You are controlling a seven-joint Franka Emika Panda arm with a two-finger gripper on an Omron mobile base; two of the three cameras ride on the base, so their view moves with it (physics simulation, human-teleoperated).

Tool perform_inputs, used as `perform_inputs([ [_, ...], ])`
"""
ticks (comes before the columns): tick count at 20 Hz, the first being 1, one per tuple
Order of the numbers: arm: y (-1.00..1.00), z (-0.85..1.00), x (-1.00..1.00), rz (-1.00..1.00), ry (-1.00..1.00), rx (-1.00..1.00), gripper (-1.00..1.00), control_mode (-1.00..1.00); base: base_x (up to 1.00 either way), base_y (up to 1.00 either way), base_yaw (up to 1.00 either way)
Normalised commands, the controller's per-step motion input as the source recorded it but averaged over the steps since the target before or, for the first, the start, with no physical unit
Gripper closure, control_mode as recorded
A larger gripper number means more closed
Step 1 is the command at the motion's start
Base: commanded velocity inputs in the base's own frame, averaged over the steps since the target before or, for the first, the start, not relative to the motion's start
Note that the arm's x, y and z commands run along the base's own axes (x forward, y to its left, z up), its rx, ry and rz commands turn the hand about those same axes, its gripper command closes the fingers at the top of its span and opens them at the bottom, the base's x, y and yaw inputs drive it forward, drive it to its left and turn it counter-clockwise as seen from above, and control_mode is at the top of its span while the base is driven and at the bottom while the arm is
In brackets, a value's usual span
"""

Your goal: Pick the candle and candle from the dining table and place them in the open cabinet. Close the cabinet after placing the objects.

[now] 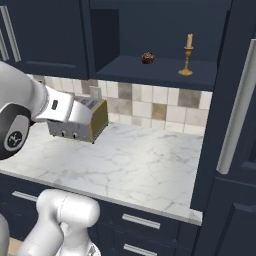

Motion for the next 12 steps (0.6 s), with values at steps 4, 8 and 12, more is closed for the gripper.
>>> perform_inputs([
  [4, 0.08, -0.06, -0.03, 0.07, 0.0, 0.0, -1.0, -1.0, 0.0, 0.0, 0.0],
  [8, 0.08, -0.17, 0.0, 0.09, 0.0, 0.0, -1.0, -1.0, 0.0, 0.0, 0.0],
  [12, 0.23, -0.08, -0.09, 0.06, 0.01, 0.0, -1.0, -1.0, 0.0, 0.0, 0.0],
])
